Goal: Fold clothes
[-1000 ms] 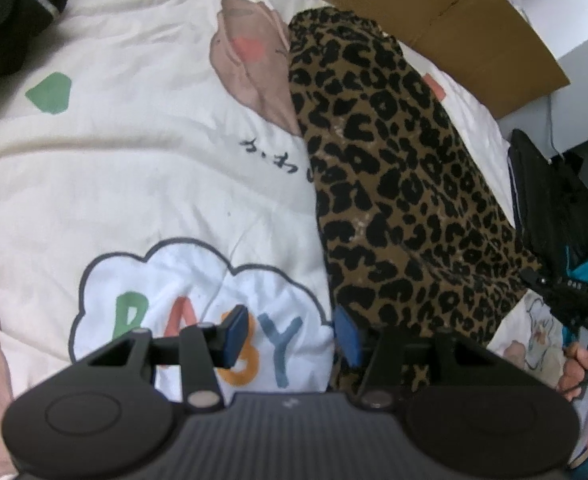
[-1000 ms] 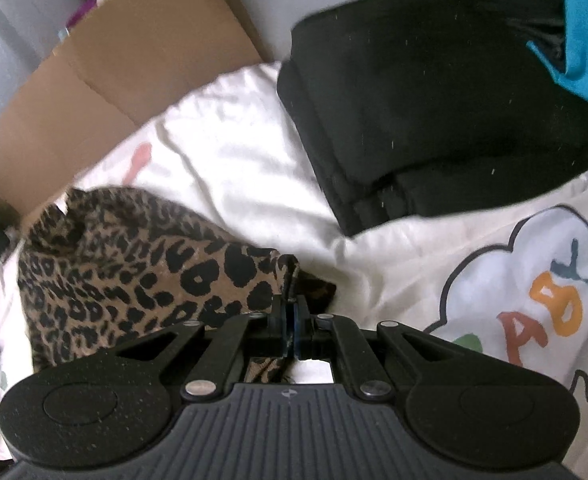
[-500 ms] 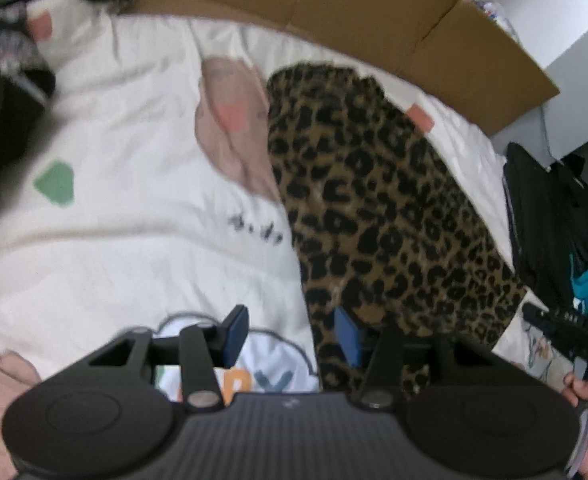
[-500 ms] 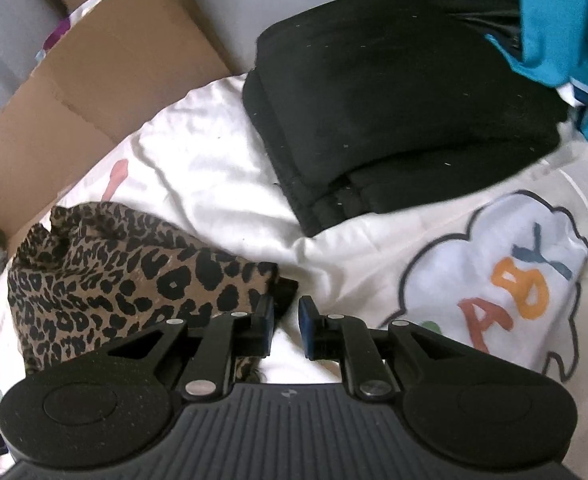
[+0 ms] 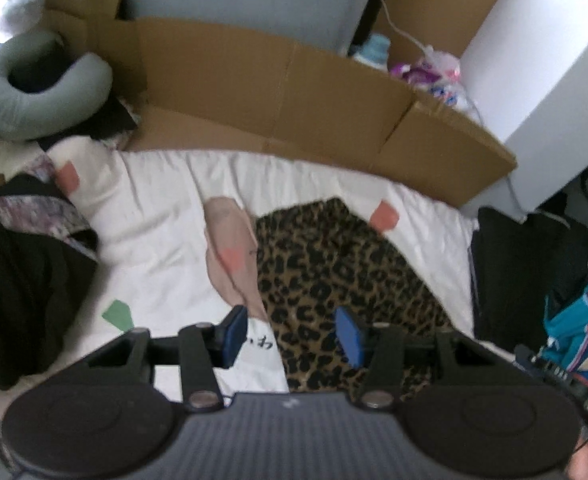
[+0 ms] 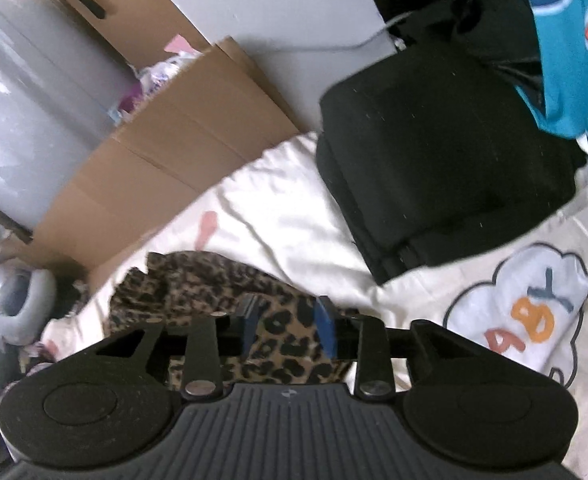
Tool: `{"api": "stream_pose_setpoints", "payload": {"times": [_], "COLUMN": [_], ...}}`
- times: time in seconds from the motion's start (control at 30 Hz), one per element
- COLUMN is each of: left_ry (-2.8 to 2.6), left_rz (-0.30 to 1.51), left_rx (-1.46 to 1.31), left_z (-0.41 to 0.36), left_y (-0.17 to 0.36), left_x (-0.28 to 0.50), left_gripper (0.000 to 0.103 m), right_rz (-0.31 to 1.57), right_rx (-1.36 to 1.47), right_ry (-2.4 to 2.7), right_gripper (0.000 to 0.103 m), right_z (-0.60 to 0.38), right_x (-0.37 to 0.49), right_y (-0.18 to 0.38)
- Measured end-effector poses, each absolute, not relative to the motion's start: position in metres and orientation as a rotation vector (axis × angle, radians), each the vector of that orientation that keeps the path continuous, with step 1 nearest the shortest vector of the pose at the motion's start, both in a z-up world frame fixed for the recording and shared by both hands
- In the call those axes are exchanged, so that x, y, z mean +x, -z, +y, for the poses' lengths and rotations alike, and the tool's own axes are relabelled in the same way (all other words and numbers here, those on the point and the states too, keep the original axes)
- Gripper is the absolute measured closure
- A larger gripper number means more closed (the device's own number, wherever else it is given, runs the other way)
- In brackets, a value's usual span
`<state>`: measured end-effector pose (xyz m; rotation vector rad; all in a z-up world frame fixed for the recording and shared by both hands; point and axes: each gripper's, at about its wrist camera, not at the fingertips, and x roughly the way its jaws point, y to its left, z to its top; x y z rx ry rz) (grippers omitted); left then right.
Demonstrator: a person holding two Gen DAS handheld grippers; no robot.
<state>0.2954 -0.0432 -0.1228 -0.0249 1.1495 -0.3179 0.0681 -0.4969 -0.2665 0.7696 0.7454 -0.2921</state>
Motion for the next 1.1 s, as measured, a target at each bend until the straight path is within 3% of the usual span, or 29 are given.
{"api": "stream_pose_setpoints", "payload": {"times": [0.3, 0.73, 0.93, 1.1], "left_ry": [0.245, 0.36, 0.414, 0.415], "left_rz": [1.156, 1.151, 1.131, 1.183], "left_rx": [-0.095, -0.062, -0.042, -0.048], "left_z": [-0.051, -0.098, -0.118, -0.13], "left_y": [0.056, -0.009, -0.019, 0.009], "left_x": [0.317, 0.304, 0.296, 0.309], "left_gripper": [0.048, 0.045, 0.041, 0.042], "right_rz": [0.77, 0.839, 0.798, 0.788], "right_rx": [0.833, 0.663, 0.584, 0.512], "right_ry": [0.327, 0.23, 0.256, 0.234], "right_gripper": [0.061, 0.057, 0.047, 0.042], "right_z": [-0.501, -0.474, -0.475, -0.476], "right_x": [0.061, 0.083, 0.089, 0.108], "right_y": [0.219, 0.123, 0.078, 0.077]}}
